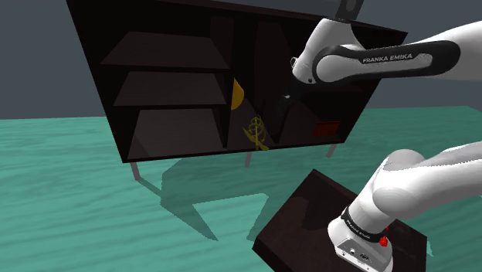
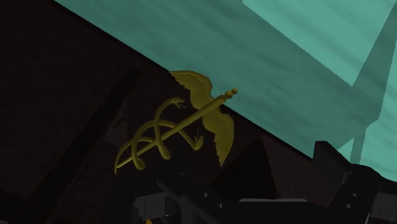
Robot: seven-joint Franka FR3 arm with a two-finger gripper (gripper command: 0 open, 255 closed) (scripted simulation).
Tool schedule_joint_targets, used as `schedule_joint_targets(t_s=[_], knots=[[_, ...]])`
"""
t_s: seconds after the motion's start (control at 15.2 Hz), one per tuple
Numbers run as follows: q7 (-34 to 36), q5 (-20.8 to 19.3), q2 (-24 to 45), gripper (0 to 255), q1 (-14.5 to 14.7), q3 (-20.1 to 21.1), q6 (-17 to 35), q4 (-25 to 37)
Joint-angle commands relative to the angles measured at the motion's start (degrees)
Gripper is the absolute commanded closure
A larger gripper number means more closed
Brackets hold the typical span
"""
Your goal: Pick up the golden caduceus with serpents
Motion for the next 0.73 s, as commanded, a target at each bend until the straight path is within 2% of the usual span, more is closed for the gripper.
schedule_joint_targets(t_s=[0.0, 0.33, 0.66], knots=[[-2.1, -1.1, 2.9, 0, -0.4, -1.1, 5.4, -1.3], [-6.7, -3.2, 12.3, 0, -1.2, -3.7, 17.9, -1.7], [-11.8, -3.7, 23.5, 0, -1.3, -6.5, 29.5, 0.7]])
